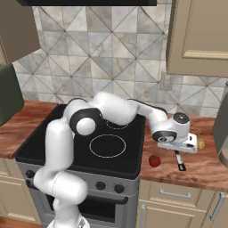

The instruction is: Place the pan on the front left burner on the stove. Then place the tomato and the onion in the pan and turn on the front left burner.

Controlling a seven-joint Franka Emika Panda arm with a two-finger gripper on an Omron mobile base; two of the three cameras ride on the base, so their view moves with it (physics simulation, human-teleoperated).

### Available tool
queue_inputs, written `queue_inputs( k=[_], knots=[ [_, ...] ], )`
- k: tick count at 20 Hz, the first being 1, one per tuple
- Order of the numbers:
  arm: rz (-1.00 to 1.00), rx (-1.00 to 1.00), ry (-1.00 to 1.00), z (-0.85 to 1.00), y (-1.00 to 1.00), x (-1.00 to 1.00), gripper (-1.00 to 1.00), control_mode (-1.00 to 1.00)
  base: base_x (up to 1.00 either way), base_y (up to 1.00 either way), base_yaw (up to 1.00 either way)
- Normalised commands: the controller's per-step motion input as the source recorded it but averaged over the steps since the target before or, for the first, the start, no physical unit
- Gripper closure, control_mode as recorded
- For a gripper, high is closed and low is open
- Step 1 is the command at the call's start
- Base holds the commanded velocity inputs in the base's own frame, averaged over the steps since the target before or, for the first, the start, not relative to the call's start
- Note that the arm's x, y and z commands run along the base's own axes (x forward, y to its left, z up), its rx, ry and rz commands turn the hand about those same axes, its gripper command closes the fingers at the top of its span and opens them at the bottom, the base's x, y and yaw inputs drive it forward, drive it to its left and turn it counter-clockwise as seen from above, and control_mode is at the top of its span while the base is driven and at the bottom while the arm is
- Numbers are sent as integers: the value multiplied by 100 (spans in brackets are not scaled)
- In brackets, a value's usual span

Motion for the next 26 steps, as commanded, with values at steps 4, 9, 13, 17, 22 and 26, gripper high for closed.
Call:
queue_inputs(
  k=[4, 9, 13, 17, 22, 26],
  knots=[
    [0, 0, 6, -31, -3, 15, -100, -100, 0, 0, 0],
    [0, 0, 9, -30, 0, 19, -100, -100, 0, 0, 0],
    [0, 0, 5, -21, 0, 23, -100, -100, 0, 0, 0],
    [0, 0, 3, -15, -3, 25, -100, -100, 0, 0, 0],
    [0, 0, 2, -24, -12, 15, -100, -100, 0, 0, 0],
    [0, 0, 3, -32, -13, 10, -100, -100, 0, 0, 0]
  ],
)
